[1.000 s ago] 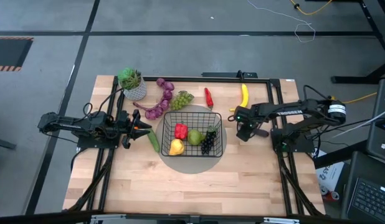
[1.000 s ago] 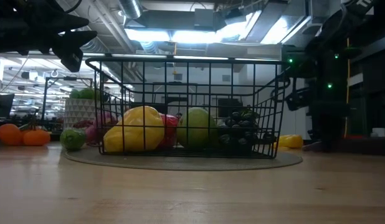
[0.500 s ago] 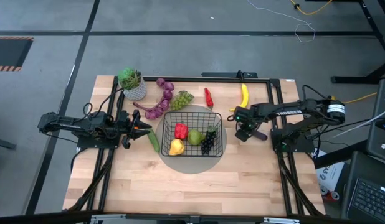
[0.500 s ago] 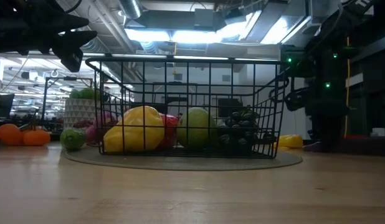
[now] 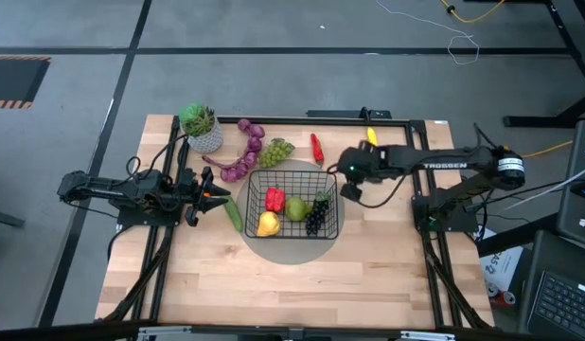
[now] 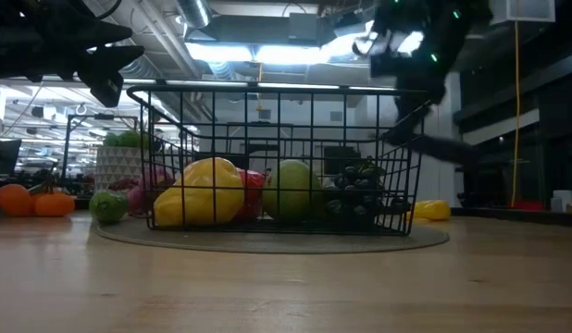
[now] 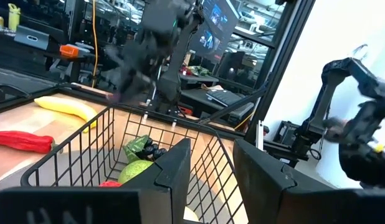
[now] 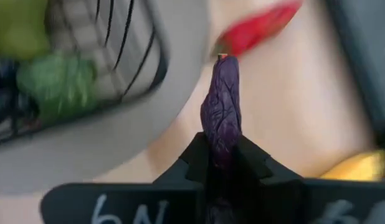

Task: Build produce basket
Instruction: Put the purple eggplant into the black wire basket

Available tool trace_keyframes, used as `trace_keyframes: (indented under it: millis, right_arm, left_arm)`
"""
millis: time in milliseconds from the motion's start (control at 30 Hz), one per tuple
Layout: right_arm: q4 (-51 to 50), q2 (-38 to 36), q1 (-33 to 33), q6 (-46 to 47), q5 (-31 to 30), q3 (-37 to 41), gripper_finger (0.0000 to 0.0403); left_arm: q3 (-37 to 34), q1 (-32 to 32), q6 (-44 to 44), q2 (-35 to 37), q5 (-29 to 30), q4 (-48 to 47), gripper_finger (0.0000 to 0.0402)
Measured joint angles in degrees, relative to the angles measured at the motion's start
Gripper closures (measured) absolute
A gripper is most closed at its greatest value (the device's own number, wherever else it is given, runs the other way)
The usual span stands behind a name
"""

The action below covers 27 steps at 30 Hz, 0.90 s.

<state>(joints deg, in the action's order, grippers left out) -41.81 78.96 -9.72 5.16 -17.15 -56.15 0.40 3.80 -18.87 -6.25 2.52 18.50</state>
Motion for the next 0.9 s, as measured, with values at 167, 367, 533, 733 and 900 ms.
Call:
trace_keyframes:
  millis: [167,367,533,733,900]
  right_arm:
    - [1.4,-0.04,0.15,-7.31,-3.76,-9.11,0.0369]
    - [15.36,-0.09,0.94,-13.34,16.42,-12.9,0.036]
    - [26.54,1.67,2.47,-14.62,40.07,-12.9,0.0362]
    - [34.35,5.68,6.36,-14.48,43.45,-12.9,0.0356]
    - [35.23,9.21,8.64,-14.48,38.28,-12.9,0.0355]
  left_arm:
    - [0.02,-0.01,0.0,-0.02,0.0,0.0,0.0286]
    - [0.02,0.01,0.0,0.01,-0.02,0.0,0.0286]
    - [0.02,0.01,0.0,0.01,-0.02,0.0,0.0286]
    - [0.0,-0.01,0.0,0.01,-0.02,-0.02,0.0286]
    - [0.01,0.0,0.0,0.01,-0.02,-0.02,0.0286]
